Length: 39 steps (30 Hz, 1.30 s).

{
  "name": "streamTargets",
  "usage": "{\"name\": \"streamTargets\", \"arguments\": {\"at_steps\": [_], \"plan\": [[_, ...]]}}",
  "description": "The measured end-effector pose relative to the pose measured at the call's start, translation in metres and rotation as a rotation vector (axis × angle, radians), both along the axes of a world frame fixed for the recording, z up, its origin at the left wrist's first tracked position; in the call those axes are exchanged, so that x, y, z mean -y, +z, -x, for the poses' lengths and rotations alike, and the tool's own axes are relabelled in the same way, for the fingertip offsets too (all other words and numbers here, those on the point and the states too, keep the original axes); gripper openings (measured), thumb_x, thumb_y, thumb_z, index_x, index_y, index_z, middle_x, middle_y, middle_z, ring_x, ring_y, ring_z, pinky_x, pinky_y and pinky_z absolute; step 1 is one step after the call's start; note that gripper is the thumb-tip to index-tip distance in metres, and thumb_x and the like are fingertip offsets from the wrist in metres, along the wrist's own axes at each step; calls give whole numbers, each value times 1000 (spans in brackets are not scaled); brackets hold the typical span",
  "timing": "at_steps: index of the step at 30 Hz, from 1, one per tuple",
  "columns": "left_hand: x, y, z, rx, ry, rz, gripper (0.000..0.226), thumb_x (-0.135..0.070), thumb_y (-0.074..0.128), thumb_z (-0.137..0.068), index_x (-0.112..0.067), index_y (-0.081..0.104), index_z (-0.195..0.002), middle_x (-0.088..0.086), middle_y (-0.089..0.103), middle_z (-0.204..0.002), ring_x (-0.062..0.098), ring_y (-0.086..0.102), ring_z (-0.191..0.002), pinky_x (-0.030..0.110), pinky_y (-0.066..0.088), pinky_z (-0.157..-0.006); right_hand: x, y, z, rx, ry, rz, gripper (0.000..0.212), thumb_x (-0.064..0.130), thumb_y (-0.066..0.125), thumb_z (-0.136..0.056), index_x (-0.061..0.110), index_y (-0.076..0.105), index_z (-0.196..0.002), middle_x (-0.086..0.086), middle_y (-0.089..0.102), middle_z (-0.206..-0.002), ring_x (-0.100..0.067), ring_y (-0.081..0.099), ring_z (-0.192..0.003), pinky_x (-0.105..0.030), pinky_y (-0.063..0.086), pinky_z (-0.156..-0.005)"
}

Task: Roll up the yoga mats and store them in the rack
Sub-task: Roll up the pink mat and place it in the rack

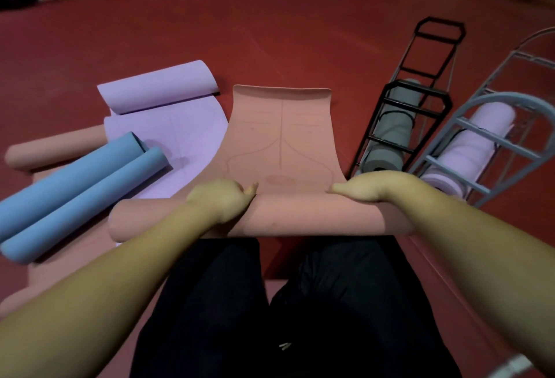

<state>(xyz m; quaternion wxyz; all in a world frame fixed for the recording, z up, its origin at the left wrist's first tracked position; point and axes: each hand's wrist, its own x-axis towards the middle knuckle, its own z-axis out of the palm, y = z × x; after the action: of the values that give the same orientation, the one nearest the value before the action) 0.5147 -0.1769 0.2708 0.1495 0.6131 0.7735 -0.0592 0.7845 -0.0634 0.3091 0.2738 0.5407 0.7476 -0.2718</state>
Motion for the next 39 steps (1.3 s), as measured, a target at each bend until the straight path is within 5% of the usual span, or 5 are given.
{"name": "streamTargets", "arguments": {"at_steps": [4,10,19,26,39], "plan": [[6,-1,-3,-3,12,71,69,-57,17,-100,-12,67,-114,16,63,-125,31,58,-113,39,42,-95,6,-17,-3,-27,29,-38,80,73,27,-94,14,47,-145,-12,38,-154,-30,34,-141,-38,26,-115],[-15,0,4,105,62,219,68,-54,22,-101,-6,50,-141,17,44,-150,31,44,-135,38,33,-110,24,-26,-1,-285,164,-591,47,51,37,-101,22,43,-65,-2,49,-77,-31,58,-85,-37,41,-69],[-34,-6,9,314,204,281,63,-55,41,-97,-14,48,-144,10,41,-153,27,39,-139,38,30,-111,68,-46,-1,-139,160,-778,75,71,22,-91,10,64,-101,-11,64,-103,-31,58,-101,-39,42,-85],[-19,-14,5,121,95,-178,48,-46,28,-104,-16,61,-86,13,67,-108,32,59,-98,35,42,-79,49,-46,12,-61,146,-765,72,71,24,-92,13,67,-97,-7,67,-100,-29,62,-97,-36,37,-72],[5,-24,-6,-107,39,-254,66,-59,18,-97,-17,67,-86,8,70,-97,32,63,-93,40,39,-84,8,-30,29,-20,59,-413,86,72,19,-92,8,65,-124,-18,60,-131,-33,57,-118,-37,43,-90]]}}
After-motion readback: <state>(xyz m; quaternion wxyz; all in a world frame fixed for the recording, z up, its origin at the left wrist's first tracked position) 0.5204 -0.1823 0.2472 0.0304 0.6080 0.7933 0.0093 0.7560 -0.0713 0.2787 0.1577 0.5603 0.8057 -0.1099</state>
